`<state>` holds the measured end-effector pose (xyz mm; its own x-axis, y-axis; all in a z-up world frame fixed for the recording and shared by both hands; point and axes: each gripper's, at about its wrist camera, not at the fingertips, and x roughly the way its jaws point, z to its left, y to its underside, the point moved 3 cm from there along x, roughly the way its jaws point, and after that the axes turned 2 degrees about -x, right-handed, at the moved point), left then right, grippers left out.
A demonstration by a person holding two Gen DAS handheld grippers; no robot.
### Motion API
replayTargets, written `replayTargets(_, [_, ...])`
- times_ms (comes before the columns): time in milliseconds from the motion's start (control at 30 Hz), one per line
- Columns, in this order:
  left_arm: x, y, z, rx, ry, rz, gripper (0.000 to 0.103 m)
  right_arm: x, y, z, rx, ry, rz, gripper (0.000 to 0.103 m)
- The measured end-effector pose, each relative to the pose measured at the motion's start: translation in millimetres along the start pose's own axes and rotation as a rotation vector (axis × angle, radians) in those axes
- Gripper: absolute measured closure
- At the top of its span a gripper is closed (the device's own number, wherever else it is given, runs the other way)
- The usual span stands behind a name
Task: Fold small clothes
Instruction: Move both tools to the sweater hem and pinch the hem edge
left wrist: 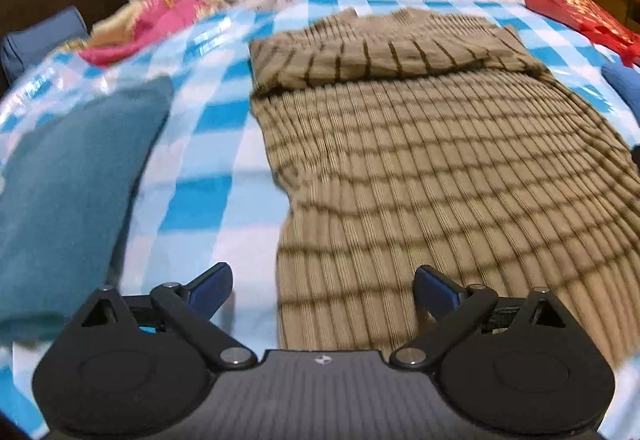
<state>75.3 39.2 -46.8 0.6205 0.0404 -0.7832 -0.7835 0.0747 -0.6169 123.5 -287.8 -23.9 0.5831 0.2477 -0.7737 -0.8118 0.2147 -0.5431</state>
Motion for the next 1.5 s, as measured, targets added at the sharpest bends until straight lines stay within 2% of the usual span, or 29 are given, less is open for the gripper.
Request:
replayTargets(133, [-14,12,9,-0.040,0.051,0.068,0.000,-23,26,-7,-0.016,-0.002,0.040,0.078])
replayTargets(300, [-26,22,8,-0.025,0.062,0.102,0.000,-32,52,-7,-0.056,-0.032,0.120,0.078])
replayTargets(433, [-26,26,4,0.003,0.061,0.135,0.000,-23,59,2,-0.086,-0.072,0.163,0.078])
replayTargets(567, [-28,27,9,-0.015,0.062,0.149,0.000,-14,62,8,-0.064,-0.122,0.194,0.079])
replayTargets(600, [-30,28,11,-0.024,0.059,0.152,0.000,-14,62,7,-0.048,-0.133,0.196,0.079])
replayTargets(633, [-32,29,13,-0.033,0.056,0.153,0.001,-14,62,6,-0.030,-0.142,0.193,0.085])
replayTargets(667, [-34,30,16,-0.042,0.055,0.155,0.003,-16,61,2,-0.009,-0.153,0.187,0.087])
replayTargets(700, [-36,31,18,-0.047,0.055,0.155,0.007,-19,61,-3,0.014,-0.159,0.182,0.094])
replayTargets(767, [-38,32,20,-0.051,0.055,0.160,0.013,-26,62,-13,0.061,-0.175,0.160,0.096])
replayTargets(800, [-38,32,20,-0.050,0.053,0.160,0.019,-30,62,-18,0.079,-0.180,0.147,0.097])
replayTargets(1067, [-35,30,18,-0.062,0.084,0.192,0.041,-49,61,-39,0.164,-0.198,0.078,0.098])
replayTargets(1133, [-38,30,21,-0.087,0.117,0.197,0.050,-50,61,-41,0.178,-0.200,0.073,0.098])
replayTargets(1333, [-35,30,23,-0.145,0.196,0.211,0.068,-54,58,-51,0.189,-0.187,0.060,0.099])
replayTargets(1500, [-32,31,27,-0.188,0.245,0.223,0.074,-50,60,-48,0.156,-0.184,0.078,0.097])
